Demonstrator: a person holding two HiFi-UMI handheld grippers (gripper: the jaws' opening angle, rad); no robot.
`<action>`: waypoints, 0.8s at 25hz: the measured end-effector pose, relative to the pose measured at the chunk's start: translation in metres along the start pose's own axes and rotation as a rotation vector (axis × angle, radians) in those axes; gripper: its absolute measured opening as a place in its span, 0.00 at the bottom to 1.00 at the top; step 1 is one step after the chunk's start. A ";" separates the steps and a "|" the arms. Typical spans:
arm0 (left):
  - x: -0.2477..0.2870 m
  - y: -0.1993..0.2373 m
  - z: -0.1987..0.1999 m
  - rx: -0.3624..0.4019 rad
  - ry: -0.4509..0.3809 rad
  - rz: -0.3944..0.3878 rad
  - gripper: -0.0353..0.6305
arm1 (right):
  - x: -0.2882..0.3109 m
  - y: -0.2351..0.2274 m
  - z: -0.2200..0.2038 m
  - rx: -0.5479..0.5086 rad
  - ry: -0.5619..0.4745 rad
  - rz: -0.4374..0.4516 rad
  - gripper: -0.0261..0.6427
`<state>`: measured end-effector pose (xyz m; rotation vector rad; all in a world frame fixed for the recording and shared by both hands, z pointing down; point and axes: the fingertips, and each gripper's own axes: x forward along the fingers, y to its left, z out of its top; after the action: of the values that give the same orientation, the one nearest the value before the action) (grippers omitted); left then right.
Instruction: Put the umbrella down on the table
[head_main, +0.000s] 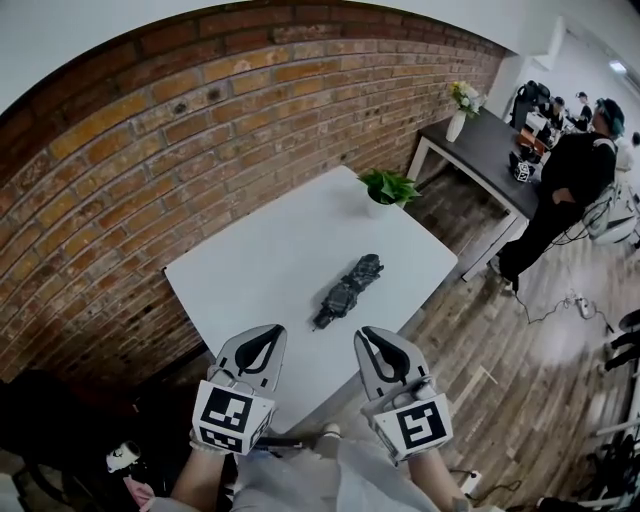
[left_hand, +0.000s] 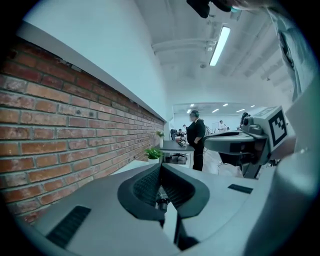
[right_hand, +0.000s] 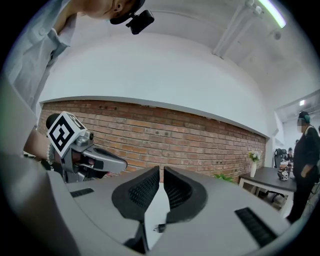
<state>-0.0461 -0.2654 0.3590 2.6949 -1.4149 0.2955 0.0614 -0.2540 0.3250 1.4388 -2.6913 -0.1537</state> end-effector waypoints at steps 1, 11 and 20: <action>-0.005 0.000 0.002 -0.007 -0.007 -0.001 0.08 | -0.001 0.001 0.001 0.001 0.000 0.001 0.12; -0.027 0.001 0.002 0.000 -0.017 0.018 0.08 | -0.008 0.009 -0.007 0.007 0.077 -0.010 0.12; -0.027 -0.001 0.006 0.008 -0.055 0.012 0.08 | -0.009 0.013 -0.011 -0.001 0.070 -0.003 0.12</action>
<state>-0.0593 -0.2441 0.3472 2.7219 -1.4477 0.2295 0.0569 -0.2399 0.3371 1.4199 -2.6329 -0.1032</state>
